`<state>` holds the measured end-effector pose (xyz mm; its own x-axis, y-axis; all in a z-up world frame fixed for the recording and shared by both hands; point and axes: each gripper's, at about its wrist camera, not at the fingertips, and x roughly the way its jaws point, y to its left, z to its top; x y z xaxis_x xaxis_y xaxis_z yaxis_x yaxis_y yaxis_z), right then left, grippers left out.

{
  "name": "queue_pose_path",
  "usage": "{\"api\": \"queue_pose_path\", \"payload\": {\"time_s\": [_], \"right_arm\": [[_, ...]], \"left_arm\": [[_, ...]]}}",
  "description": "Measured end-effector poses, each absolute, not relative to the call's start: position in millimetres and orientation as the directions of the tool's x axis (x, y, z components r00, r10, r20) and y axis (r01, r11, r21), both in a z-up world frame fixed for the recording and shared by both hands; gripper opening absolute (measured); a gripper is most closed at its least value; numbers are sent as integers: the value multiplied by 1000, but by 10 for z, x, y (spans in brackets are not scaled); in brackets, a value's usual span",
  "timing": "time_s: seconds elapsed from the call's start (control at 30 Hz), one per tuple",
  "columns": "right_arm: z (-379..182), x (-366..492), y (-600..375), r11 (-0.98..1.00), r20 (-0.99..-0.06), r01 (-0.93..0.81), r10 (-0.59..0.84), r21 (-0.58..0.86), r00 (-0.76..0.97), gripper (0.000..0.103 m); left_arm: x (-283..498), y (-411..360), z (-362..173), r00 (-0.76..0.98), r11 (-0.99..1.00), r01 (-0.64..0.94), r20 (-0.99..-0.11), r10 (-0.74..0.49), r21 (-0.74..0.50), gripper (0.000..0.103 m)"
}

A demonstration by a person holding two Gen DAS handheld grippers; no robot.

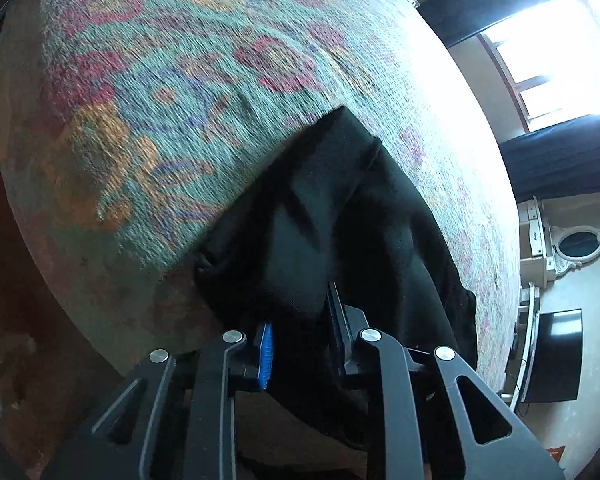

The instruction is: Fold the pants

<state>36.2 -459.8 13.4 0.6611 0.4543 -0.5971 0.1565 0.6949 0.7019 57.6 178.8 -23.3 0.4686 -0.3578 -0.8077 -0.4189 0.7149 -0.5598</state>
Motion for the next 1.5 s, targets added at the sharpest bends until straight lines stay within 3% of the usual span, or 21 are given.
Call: {"api": "queue_pose_path", "payload": {"time_s": [0.3, 0.37, 0.4, 0.43, 0.5, 0.53, 0.57, 0.6, 0.87, 0.93, 0.97, 1.03, 1.07, 1.17, 1.3, 1.43, 1.5], "right_arm": [[-398, -20, -4589, 578, -644, 325, 517, 749, 564, 9], [-427, 0, -4626, 554, -634, 338, 526, 761, 567, 12], [-421, 2, -4645, 540, -625, 338, 539, 771, 565, 21], [-448, -8, -4651, 512, -601, 333, 556, 792, 574, 26], [-460, -30, -4646, 501, -594, 335, 558, 798, 580, 26], [-457, -28, -4630, 508, -595, 329, 559, 796, 577, 25], [-453, -34, -4620, 509, -594, 326, 561, 797, 576, 15], [-450, -39, -4603, 505, -591, 325, 567, 800, 574, 7], [-534, -173, -4551, 452, -593, 384, 591, 805, 548, 7], [-477, -197, -4609, 460, -596, 380, 585, 803, 551, 17], [-449, -175, -4608, 460, -593, 376, 581, 805, 558, 23], [-361, -238, -4759, 441, -573, 370, 565, 818, 594, 46], [-308, -258, -4874, 427, -558, 366, 550, 827, 621, 49], [-148, -357, -5425, 421, -549, 379, 428, 824, 718, 51], [3, -564, -6426, 424, -579, 474, 158, 772, 800, 54], [107, -1108, -7376, 332, -587, 604, -162, 725, 793, 55], [-3, -1460, -7592, 201, -561, 599, -219, 775, 798, 55]], "left_arm": [[548, 1758, -228, 467, 719, -380, -792, -394, -582, 23], [546, 1677, -240, 458, 721, -360, -785, -416, -592, 32], [549, 1639, -264, 454, 711, -353, -776, -439, -608, 43], [549, 1608, -285, 449, 702, -346, -767, -458, -622, 47], [547, 1545, -269, 442, 732, -326, -781, -441, -598, 48], [561, 1523, -241, 439, 756, -318, -796, -417, -572, 41], [552, 1525, -215, 439, 782, -319, -815, -379, -536, 22], [534, 1555, -192, 437, 807, -322, -834, -336, -495, 15], [508, 1538, -132, 421, 860, -316, -871, -251, -400, 15], [465, 1521, -66, 446, 844, -321, -855, -265, -429, 17], [446, 1511, -33, 455, 835, -325, -847, -274, -444, 25], [366, 1525, 13, 487, 815, -329, -825, -286, -477, 39], [328, 1550, 28, 508, 796, -330, -807, -303, -507, 45], [278, 1526, 81, 541, 774, -309, -771, -335, -553, 56], [348, 1335, 124, 541, 795, -262, -766, -348, -547, 70], [452, 1344, -4, 505, 769, -296, -776, -378, -567, 72], [477, 1375, -69, 496, 739, -320, -770, -402, -592, 72]]}}
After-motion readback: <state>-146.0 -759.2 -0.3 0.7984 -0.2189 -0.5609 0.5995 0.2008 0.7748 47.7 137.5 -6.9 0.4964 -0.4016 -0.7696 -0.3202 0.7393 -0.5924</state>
